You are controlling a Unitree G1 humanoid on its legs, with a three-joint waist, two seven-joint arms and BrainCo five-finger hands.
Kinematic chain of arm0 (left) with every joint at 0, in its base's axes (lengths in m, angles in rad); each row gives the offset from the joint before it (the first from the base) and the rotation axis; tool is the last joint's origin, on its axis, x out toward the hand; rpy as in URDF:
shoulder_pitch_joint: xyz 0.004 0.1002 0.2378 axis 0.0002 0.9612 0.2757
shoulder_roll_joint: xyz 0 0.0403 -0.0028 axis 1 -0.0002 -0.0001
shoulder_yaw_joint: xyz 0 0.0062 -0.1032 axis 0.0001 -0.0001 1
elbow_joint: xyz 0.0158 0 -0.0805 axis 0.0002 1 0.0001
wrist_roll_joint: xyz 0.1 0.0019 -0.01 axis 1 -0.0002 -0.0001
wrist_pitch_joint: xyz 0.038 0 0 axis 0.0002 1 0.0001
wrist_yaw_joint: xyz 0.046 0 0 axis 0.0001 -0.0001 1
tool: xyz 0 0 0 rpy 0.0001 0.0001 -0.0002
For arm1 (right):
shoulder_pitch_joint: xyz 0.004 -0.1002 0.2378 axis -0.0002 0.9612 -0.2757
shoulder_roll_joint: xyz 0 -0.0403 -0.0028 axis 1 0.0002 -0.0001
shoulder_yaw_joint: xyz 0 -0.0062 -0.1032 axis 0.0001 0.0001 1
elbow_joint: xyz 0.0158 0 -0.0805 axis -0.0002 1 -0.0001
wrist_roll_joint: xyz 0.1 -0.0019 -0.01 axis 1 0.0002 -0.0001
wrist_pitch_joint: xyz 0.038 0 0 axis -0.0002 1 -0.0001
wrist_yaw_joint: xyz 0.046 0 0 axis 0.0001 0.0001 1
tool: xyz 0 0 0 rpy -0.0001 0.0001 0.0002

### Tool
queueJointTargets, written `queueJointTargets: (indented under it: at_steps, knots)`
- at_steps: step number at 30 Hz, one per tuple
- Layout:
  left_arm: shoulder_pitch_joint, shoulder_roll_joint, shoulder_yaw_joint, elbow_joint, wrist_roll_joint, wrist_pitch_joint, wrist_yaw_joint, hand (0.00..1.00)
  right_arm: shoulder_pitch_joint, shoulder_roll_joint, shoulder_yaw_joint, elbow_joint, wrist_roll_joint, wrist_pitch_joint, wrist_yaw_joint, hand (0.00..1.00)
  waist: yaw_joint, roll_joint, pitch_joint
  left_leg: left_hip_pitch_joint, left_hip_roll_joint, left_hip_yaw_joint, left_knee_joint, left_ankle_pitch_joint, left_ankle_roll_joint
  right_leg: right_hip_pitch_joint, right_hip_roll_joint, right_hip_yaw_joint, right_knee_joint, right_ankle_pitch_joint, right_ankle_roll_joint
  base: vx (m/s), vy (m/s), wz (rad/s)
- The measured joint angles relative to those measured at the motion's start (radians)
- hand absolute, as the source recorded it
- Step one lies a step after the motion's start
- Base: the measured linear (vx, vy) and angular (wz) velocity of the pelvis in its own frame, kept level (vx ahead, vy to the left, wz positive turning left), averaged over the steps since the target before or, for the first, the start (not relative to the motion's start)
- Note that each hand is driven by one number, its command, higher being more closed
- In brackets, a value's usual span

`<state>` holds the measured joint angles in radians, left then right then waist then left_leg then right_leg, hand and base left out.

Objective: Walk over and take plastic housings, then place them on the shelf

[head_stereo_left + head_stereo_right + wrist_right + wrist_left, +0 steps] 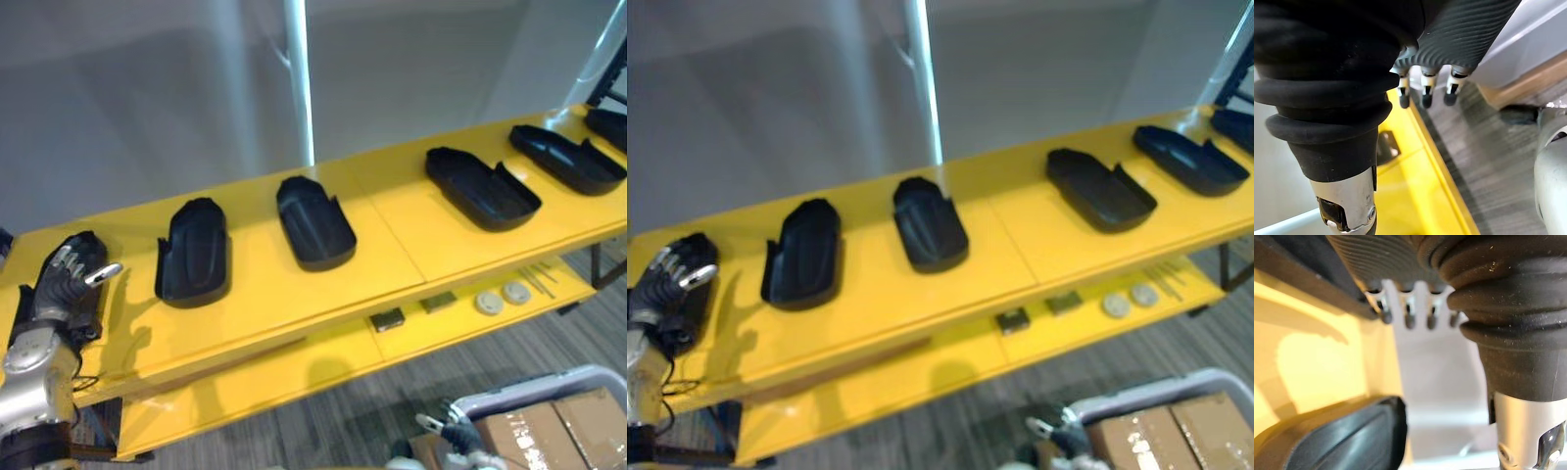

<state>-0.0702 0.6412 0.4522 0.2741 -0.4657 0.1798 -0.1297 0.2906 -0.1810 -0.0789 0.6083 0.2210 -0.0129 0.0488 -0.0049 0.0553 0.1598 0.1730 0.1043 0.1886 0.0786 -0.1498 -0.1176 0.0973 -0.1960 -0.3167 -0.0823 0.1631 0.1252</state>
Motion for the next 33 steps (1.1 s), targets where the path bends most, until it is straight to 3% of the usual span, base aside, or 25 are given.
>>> queueJointTargets:
  at_steps: [4,6,10,14,19,26,33]
  knots:
    - [-0.008,0.009,-0.014,0.01,0.0,0.002,0.018,0.0,-0.01,-0.004,0.0,0.0,0.0,0.001,0.007,0.0,-0.003,0.002,0.015,-0.045,0.0,-0.005,0.029,-0.001,0.001,-0.029,-0.004,-0.001,0.001,-0.002,-0.002,-0.01,-0.002,0.04]
    - [-0.022,0.009,-0.041,0.026,-0.003,0.002,0.042,0.0,-0.028,-0.014,-0.002,0.0,0.001,0.0,0.007,0.0,-0.008,0.011,0.057,-0.06,0.002,-0.013,0.047,-0.002,0.002,-0.044,-0.007,-0.003,0.027,-0.006,-0.006,-0.07,-0.005,0.07]
    - [-0.062,0.008,-0.045,0.037,-0.009,0.004,0.082,0.0,-0.062,-0.029,-0.032,-0.002,0.001,-0.003,0.003,0.0,-0.01,0.013,0.134,-0.093,0.005,-0.015,0.095,-0.011,0.008,-0.14,-0.034,0.021,0.209,-0.084,-0.012,-0.09,0.004,-0.01]
    - [-0.065,0.007,-0.045,0.045,-0.009,0.017,0.085,0.0,-0.062,-0.029,-0.037,-0.003,0.002,-0.012,-0.004,0.0,-0.012,0.0,0.145,-0.104,-0.004,-0.013,0.116,-0.021,0.014,-0.193,-0.06,0.039,0.32,-0.141,-0.012,-0.03,-0.007,0.0]
    - [-0.061,0.006,-0.045,0.045,-0.009,0.02,0.089,0.0,-0.081,-0.029,-0.054,-0.004,0.002,-0.013,-0.003,0.0,-0.014,0.006,0.175,-0.107,-0.008,-0.012,0.141,-0.037,0.015,-0.211,-0.074,0.05,0.372,-0.173,-0.013,-0.01,-0.002,-0.01]
    - [-0.047,-0.006,-0.045,0.046,-0.009,0.057,0.11,0.0,-0.103,-0.034,-0.066,-0.005,0.002,-0.022,0.003,0.0,-0.016,0.006,0.192,-0.122,-0.013,0.006,0.145,-0.041,0.016,-0.259,-0.082,0.072,0.416,-0.189,-0.009,0.01,-0.005,-0.04]
    - [-0.071,-0.006,-0.042,0.07,-0.01,0.065,0.141,0.0,-0.124,-0.034,-0.066,-0.011,0.002,-0.022,0.002,0.0,-0.015,0.007,0.211,-0.124,-0.016,0.009,0.172,-0.05,0.02,-0.271,-0.095,0.073,0.461,-0.217,-0.009,0.01,-0.002,0.02]
